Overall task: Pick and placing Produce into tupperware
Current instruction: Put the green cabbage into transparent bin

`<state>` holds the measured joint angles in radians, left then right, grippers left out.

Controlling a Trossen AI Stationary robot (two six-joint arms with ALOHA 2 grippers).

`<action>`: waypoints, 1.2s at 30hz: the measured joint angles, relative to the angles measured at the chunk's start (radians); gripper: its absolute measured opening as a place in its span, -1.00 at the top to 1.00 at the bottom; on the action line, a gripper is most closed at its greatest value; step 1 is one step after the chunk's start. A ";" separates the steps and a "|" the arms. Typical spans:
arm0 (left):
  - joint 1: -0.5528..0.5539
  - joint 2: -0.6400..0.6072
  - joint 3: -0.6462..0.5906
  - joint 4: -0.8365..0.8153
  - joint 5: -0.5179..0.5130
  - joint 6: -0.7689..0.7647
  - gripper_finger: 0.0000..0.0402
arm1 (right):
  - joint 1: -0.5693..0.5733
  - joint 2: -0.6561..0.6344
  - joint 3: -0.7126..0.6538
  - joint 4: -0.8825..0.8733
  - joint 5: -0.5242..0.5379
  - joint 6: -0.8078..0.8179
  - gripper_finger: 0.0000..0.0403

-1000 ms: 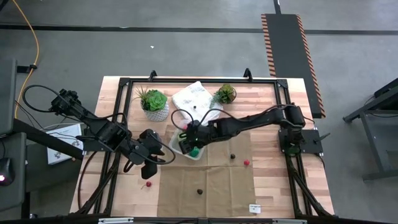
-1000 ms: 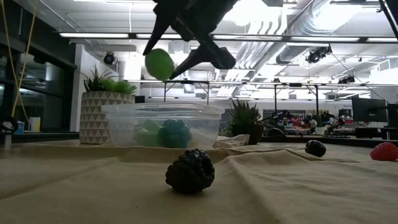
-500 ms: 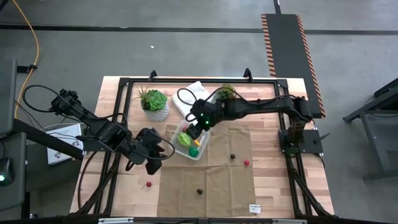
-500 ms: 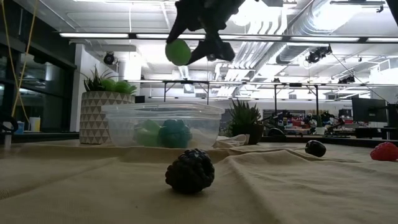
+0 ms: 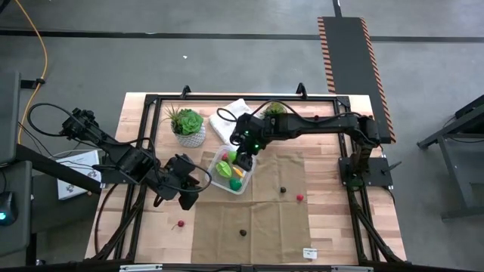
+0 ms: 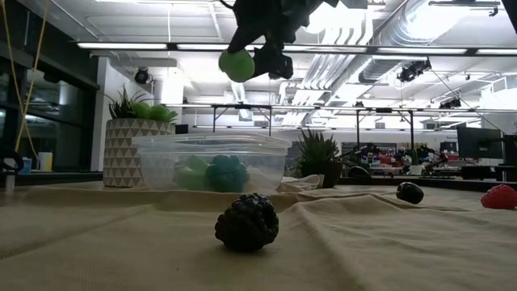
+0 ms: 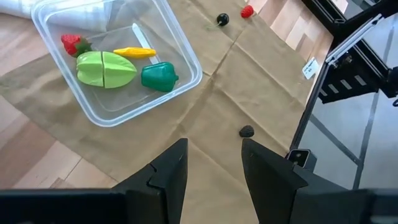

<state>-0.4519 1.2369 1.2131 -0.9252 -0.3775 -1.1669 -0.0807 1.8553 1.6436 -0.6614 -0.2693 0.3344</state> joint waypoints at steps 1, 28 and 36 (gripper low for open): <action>0.000 0.000 0.000 -0.003 0.002 0.000 0.30 | 0.000 0.000 0.000 -0.006 0.000 -0.020 -0.14; 0.000 0.001 0.000 -0.029 0.053 -0.068 0.30 | -0.013 0.045 0.171 -0.229 0.137 -0.179 -0.14; 0.000 0.001 0.000 -0.044 0.053 -0.055 0.30 | -0.008 0.127 0.171 -0.196 0.138 -0.179 -0.14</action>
<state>-0.4519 1.2377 1.2127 -0.9690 -0.3248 -1.2224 -0.0891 1.9822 1.8141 -0.8572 -0.1310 0.1556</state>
